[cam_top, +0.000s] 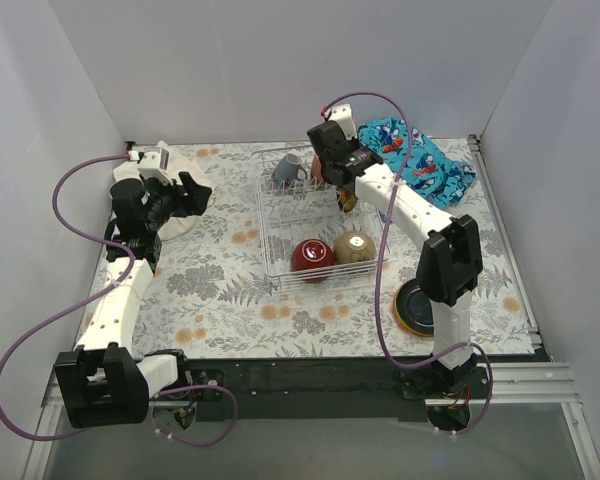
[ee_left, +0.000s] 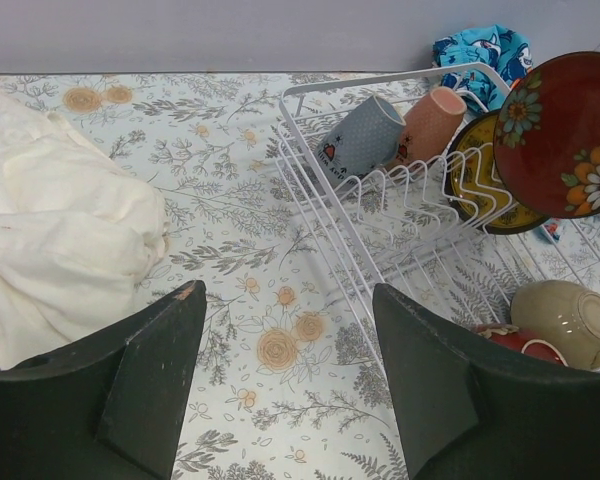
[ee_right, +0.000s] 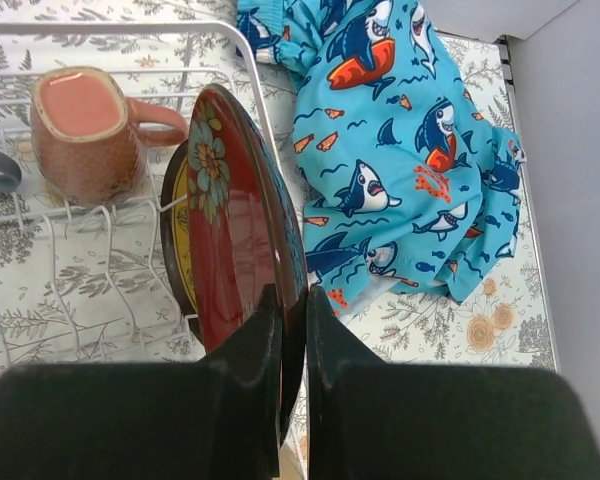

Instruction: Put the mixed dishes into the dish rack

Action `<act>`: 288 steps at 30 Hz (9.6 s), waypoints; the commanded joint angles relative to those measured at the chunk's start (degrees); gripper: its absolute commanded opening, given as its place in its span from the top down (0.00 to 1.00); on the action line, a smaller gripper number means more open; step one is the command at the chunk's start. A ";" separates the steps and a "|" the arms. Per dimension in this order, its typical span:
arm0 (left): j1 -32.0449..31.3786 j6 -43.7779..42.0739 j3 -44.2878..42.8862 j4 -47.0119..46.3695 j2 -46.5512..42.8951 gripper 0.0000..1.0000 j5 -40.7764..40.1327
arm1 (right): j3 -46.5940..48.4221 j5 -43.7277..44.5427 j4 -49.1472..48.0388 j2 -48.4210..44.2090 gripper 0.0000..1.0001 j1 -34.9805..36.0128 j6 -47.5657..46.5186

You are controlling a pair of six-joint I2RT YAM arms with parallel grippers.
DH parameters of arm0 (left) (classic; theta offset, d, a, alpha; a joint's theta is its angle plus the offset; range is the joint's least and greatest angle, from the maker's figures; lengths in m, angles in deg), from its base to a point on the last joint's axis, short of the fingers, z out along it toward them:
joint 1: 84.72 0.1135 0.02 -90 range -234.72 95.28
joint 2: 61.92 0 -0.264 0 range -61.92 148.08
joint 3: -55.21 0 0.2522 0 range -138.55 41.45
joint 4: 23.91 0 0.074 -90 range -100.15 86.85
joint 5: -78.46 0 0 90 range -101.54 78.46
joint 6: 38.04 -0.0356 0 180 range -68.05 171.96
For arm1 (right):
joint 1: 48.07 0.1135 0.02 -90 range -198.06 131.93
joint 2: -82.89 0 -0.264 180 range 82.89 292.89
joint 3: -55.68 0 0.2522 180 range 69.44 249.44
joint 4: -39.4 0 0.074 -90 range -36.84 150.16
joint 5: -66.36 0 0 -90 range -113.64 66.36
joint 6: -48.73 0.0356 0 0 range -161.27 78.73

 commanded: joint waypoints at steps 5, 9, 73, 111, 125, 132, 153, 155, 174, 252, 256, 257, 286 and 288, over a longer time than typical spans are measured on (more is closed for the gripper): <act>0.60 -0.47 0.61 -1.58 -1.12 0.33 0.12 | 0.22 0.49 -4.96 2.85 0.99 -0.47 -3.13; 0.60 -0.12 0.78 -1.23 -1.21 0.33 0.38 | -1.28 -2.14 -4.78 2.86 0.83 -0.65 -4.18; -26.82 -17.69 -53.54 -3.25 61.90 1.00 -17.10 | -45.05 -71.58 1.90 -39.86 0.99 -34.84 -20.00; -25.59 -7.59 -40.98 -1.85 34.32 0.41 -12.98 | -38.38 -89.23 33.12 -29.94 0.50 -44.32 -59.42; -25.59 -12.50 -10.56 8.26 12.60 0.39 2.93 | -32.31 -80.90 38.64 -15.43 0.36 -45.74 -75.90; -25.50 -18.31 -8.45 10.99 12.24 0.40 1.62 | -34.76 -75.80 39.16 -11.82 0.37 -45.74 -81.08; -25.32 -18.84 -13.45 9.85 18.83 0.40 2.05 | -42.76 -68.33 28.09 -9.98 0.62 -45.74 -82.14; -25.41 -18.92 -13.54 9.85 19.18 0.40 2.14 | -42.68 -68.06 28.00 -9.10 0.75 -45.74 -81.79; -25.41 -17.43 -16.79 6.86 21.56 0.40 5.39 | -42.94 -66.65 28.27 -23.51 0.99 -45.74 -79.68; -35.87 -0.73 -18.47 -6.24 26.21 0.53 26.84 | -18.16 -84.41 13.06 -30.28 0.99 -15.33 -49.18; -35.96 -0.73 -18.38 -6.32 26.57 0.70 27.10 | -16.49 -84.32 12.80 -29.58 0.99 -14.45 -48.65; -35.96 -0.82 -18.38 -6.32 26.65 0.75 27.19 | -16.40 -84.32 12.80 -29.49 0.99 -14.45 -48.74; -32.02 -1.97 -19.51 -4.21 22.44 0.44 1.55 | -16.13 -81.64 18.09 -26.23 0.99 -15.50 -40.58; -26.49 0.48 -21.70 -5.52 21.47 0.41 -5.64 | -16.31 -78.54 14.92 -27.02 0.99 -15.42 -36.89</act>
